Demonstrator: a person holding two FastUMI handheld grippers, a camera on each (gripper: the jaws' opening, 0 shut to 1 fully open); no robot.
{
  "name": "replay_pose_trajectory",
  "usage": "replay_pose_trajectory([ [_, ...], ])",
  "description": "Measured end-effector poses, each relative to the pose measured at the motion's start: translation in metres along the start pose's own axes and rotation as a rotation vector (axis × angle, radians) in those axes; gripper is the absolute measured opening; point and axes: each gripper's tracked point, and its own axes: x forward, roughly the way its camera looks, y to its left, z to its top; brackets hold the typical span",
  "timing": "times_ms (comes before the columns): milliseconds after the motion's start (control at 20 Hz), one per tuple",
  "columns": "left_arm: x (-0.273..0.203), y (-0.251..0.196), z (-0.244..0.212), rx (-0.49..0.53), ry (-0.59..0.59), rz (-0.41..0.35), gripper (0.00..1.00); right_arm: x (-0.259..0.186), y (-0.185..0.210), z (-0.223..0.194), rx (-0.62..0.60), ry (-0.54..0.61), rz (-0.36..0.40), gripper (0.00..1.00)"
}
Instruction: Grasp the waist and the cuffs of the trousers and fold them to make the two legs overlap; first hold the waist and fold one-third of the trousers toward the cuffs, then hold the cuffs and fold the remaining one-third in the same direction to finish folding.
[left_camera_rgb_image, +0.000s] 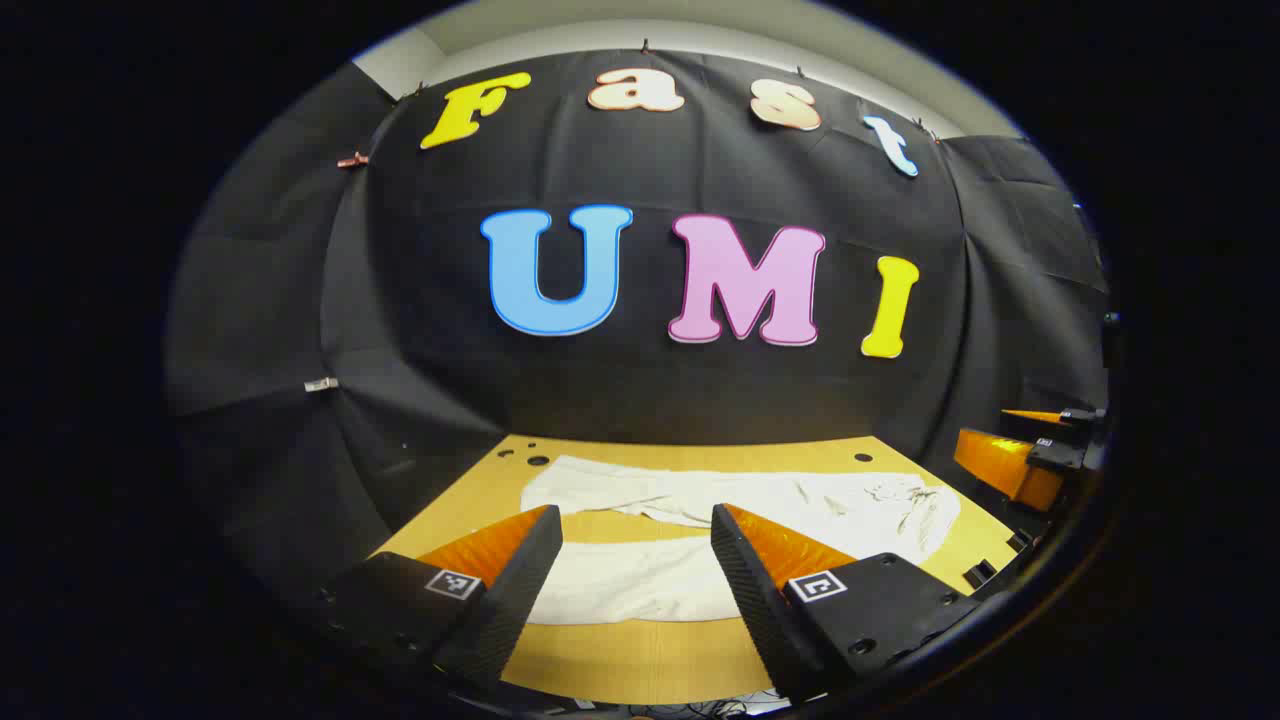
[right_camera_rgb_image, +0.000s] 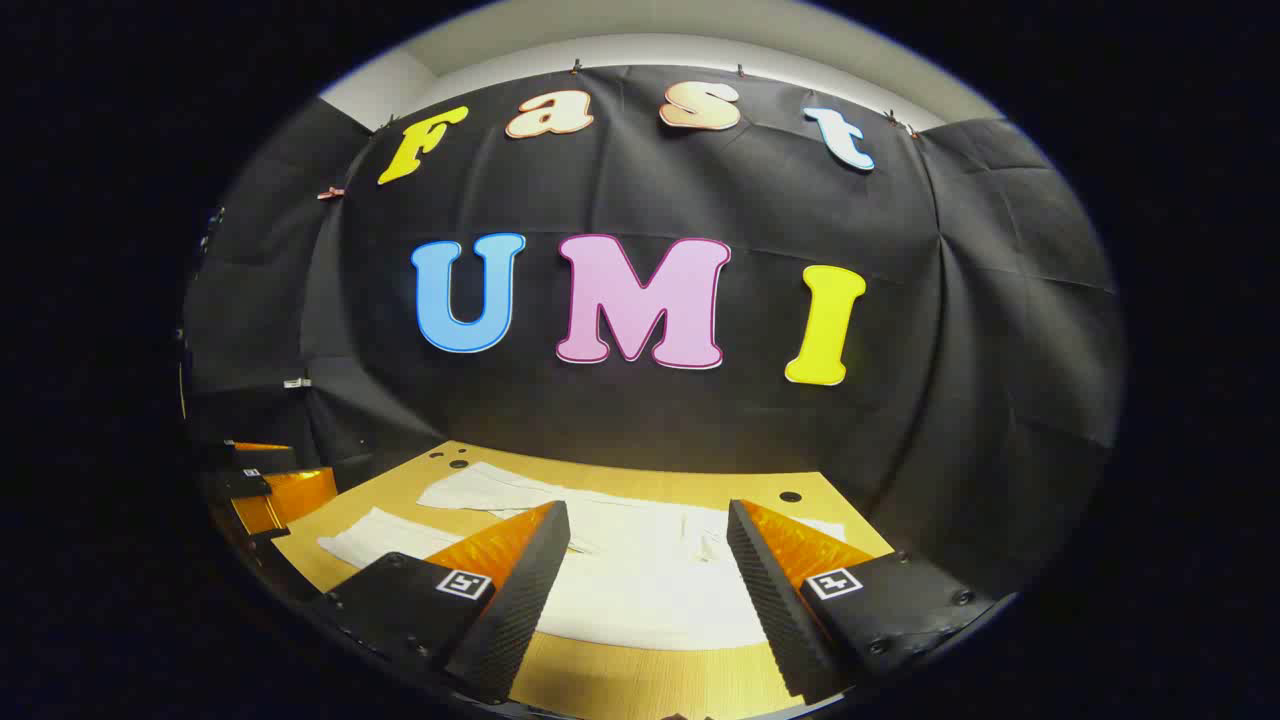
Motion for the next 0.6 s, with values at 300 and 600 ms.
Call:
replay_pose_trajectory([
  [300,0.022,-0.011,0.011,0.022,-0.029,-0.009,0.96,0.019,-0.021,-0.003,0.002,0.004,-0.026,0.98],
  [600,0.034,-0.014,0.018,0.037,-0.043,-0.009,0.95,0.03,-0.026,-0.007,0.008,0.012,-0.024,0.98],
])
